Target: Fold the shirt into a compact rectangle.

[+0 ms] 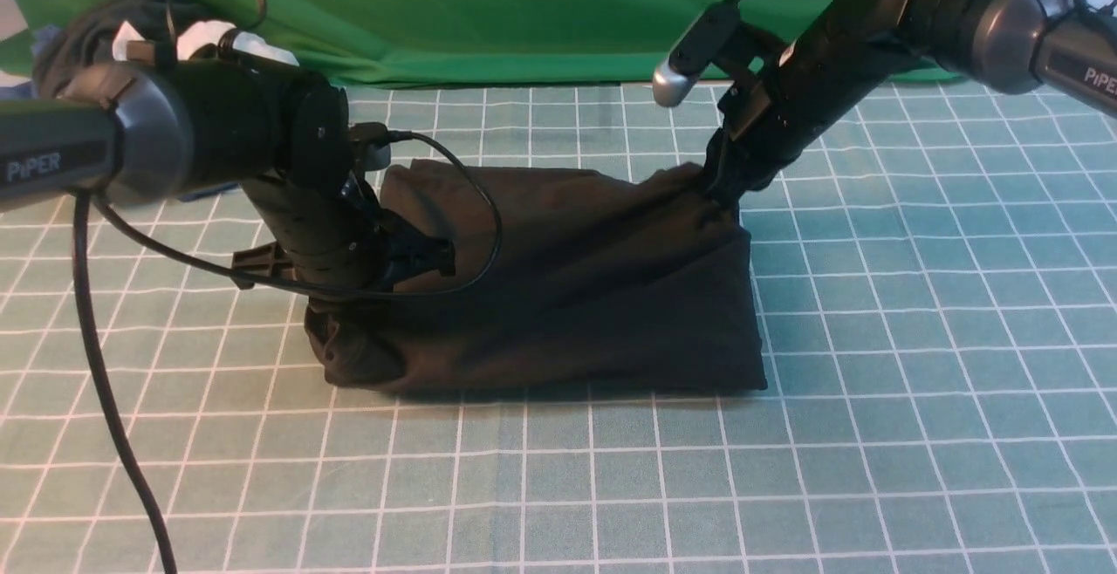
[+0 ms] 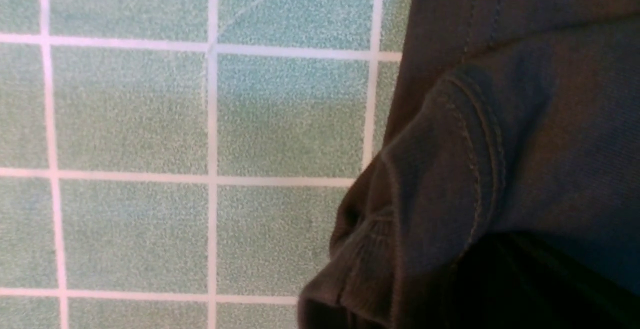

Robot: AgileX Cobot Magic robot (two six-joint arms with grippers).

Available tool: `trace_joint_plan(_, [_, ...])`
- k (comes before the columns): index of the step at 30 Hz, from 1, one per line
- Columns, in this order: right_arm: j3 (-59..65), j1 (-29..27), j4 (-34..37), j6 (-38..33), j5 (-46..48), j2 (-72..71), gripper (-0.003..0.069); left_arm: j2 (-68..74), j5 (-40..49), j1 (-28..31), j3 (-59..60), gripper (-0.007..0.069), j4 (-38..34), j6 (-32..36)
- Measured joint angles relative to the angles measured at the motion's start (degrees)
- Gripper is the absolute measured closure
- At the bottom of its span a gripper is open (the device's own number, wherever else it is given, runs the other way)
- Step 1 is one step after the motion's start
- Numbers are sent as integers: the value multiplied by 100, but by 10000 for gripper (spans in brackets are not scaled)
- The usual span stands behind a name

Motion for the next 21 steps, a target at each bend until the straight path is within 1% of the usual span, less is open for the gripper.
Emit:
trace_joint_plan(6, [-26, -18, -7, -19, -235, 4, 622, 0, -11, 0, 0, 618, -116, 102])
trace_joint_plan(9, [-26, -18, -7, 2, -446, 4, 622, 0, -18, 0, 0, 618, -203, 327])
trace_joint_plan(17, [-26, -65, -18, 70, -292, 4, 621, -411, -30, 0, 2, 618, -320, 481])
trace_joint_plan(21, [-26, -65, -31, 199, -365, 4, 603, -781, -20, 0, 2, 618, -250, 534])
